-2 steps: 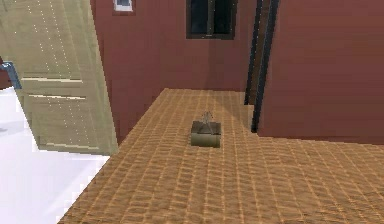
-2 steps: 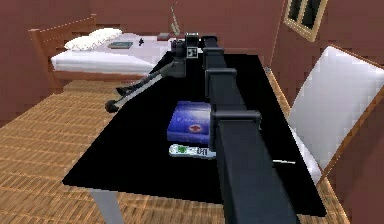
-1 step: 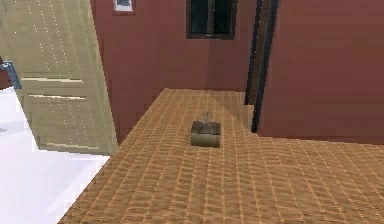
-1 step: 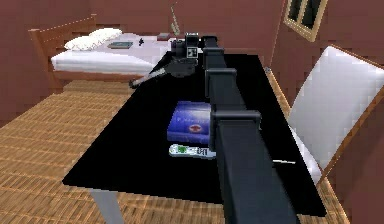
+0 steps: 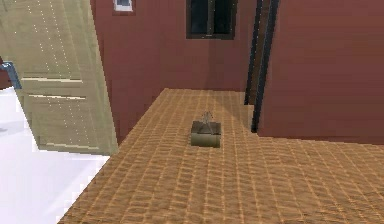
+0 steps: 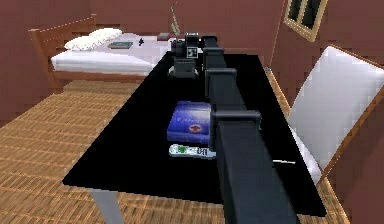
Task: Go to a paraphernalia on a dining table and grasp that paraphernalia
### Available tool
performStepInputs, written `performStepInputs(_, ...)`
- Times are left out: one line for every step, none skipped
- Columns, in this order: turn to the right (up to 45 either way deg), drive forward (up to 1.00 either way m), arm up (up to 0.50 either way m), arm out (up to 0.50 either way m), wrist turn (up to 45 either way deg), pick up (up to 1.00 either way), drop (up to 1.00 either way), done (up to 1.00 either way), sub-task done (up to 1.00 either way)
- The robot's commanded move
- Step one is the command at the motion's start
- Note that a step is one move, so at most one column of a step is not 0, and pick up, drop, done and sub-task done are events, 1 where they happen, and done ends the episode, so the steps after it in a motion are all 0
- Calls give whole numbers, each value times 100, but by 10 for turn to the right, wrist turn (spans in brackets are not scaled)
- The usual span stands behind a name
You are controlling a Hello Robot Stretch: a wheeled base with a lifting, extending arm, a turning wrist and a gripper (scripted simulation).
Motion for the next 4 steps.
performStepInputs(0, 0, 0, 0, 240, 0, 0, 0, 0)
performStepInputs(0, 0, -26, 0, 0, 0, 0, 0, 0)
performStepInputs(0, 0, 0, 0, 0, 100, 0, 0, 0)
performStepInputs(0, 0, 10, 0, 0, 0, 0, 0, 0)
